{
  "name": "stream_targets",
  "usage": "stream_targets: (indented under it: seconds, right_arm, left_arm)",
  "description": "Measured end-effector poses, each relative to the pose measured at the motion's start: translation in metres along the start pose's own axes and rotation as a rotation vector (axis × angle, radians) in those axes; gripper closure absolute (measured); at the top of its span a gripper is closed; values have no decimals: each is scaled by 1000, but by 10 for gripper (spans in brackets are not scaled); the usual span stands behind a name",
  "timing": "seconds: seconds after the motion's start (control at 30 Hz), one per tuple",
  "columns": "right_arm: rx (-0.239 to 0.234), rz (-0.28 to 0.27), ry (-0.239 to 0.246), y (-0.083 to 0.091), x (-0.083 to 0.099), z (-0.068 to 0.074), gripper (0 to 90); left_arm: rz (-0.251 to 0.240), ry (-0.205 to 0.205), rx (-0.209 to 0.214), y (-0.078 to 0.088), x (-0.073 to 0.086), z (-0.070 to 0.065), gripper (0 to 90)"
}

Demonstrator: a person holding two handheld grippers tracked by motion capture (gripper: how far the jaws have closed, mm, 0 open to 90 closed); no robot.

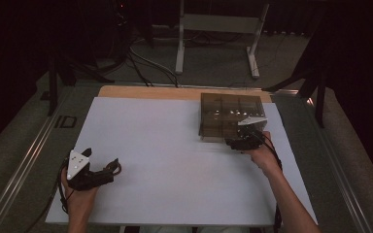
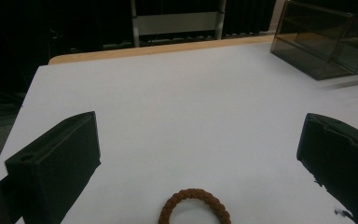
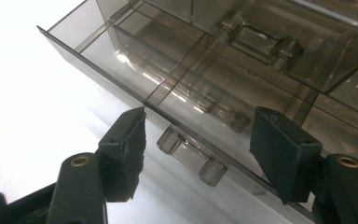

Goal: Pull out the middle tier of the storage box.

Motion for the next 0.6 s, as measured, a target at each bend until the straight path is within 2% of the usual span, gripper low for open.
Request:
stream_targets:
  seconds: [0.6]
  right_arm:
    - [13, 1, 13, 4, 6, 5, 372]
  left_arm:
    - [0, -1, -1, 1, 0, 0, 8]
Point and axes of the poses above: each handheld gripper's, and its own axes: y roughly backward along the jaws, x roughly out of its underside, z roughly to its left, the point moved 2 cm from there along -y, roughly forward along the jaws, and after that the axes turned 12 degrees about -y, right-handed, at the moved point
